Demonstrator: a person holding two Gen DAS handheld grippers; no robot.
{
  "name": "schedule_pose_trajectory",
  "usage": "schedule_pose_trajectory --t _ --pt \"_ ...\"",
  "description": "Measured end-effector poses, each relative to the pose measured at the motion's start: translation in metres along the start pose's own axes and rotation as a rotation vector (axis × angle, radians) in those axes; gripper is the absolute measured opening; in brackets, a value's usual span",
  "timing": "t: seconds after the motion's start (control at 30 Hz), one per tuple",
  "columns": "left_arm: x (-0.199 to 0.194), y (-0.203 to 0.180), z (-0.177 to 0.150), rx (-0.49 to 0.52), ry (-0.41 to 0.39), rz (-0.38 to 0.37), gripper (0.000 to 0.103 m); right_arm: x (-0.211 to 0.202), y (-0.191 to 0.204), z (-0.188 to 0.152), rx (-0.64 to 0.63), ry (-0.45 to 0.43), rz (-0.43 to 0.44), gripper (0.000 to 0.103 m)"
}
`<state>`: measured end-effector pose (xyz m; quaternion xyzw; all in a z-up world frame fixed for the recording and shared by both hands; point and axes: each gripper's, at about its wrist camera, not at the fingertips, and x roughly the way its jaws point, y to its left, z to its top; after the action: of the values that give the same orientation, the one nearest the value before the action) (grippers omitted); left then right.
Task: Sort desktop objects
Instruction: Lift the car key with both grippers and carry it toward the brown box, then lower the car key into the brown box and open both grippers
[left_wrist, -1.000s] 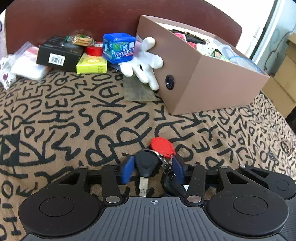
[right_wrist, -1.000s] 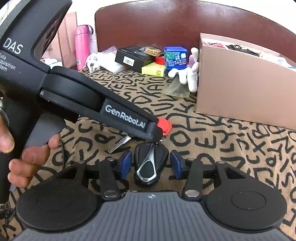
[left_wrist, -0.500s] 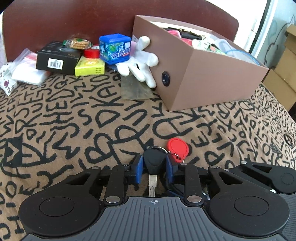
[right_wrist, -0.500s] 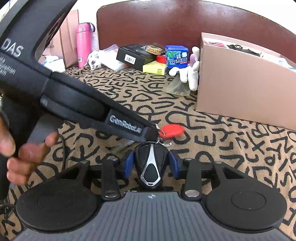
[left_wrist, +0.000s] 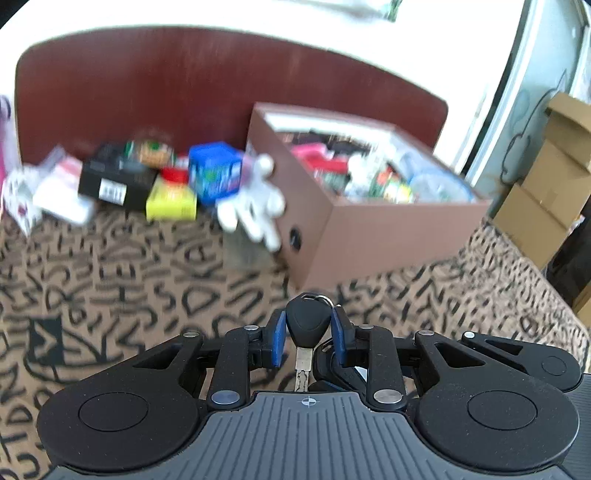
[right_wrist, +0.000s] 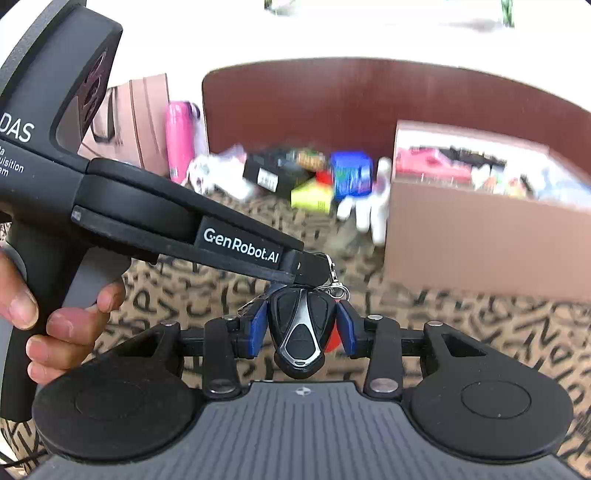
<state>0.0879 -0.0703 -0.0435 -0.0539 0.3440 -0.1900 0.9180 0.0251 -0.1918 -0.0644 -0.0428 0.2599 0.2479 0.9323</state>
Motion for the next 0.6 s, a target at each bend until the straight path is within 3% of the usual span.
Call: schedule_pose_trajectory --t 0.33,0.6 --pt "-0.020 -0.029 0.058 0.067 -0.140 -0.051 0.024 -0.028 -0.020 0.049 -0.058 -0.143 -0.061 0.045" --pt "-0.004 -0.052 0.105 0.097 -0.183 -0.076 0.024 -0.025 -0.053 0.083 -0.050 -0.209 -0.106 0.045"
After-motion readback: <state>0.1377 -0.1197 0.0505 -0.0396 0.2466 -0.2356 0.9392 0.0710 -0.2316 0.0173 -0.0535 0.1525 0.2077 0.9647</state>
